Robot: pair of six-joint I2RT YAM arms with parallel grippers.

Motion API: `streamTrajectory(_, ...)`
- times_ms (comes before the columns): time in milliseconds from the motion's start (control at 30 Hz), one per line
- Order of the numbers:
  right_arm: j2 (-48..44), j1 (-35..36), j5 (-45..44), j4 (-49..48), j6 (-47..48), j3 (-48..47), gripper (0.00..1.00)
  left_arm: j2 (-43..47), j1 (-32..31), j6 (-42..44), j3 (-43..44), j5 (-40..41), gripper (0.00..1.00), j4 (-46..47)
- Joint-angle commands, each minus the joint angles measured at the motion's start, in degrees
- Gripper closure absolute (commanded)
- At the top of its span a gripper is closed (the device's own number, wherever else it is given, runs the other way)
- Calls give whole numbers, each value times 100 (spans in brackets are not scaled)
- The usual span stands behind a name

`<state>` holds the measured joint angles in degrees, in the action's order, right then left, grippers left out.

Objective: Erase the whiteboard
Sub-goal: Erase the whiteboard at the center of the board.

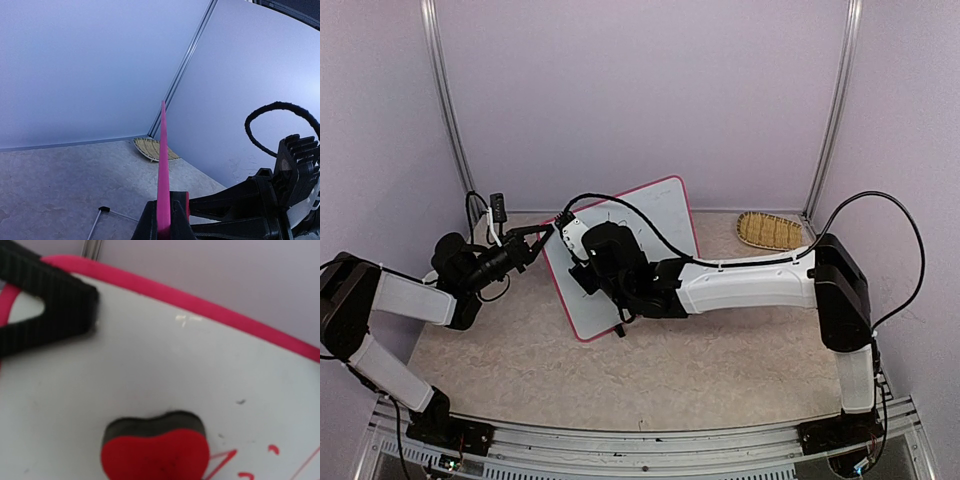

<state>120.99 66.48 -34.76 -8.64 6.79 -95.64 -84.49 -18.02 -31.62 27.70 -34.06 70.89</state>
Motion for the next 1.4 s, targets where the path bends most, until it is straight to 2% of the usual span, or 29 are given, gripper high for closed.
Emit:
streamTrajectory(0, 168, -65, -344, -9, 75, 168, 80, 7, -114, 155, 74, -496, 100, -77)
streamTrajectory(267, -80, -3, -408, -110, -193, 915, 80, -2, -116, 154, 69, -500, 100, -61)
streamTrajectory(500, -271, -74, -183, -216, -378, 1156, 80, -8, -127, 156, 69, -513, 100, -65)
streamTrajectory(1133, 56, -349, 202, -4, -60, -291, 79, -2, -131, 173, 86, -534, 100, -89)
streamTrajectory(1367, 30, -381, 357, 75, -125, -176, 79, -28, -131, 182, 96, -522, 100, -87)
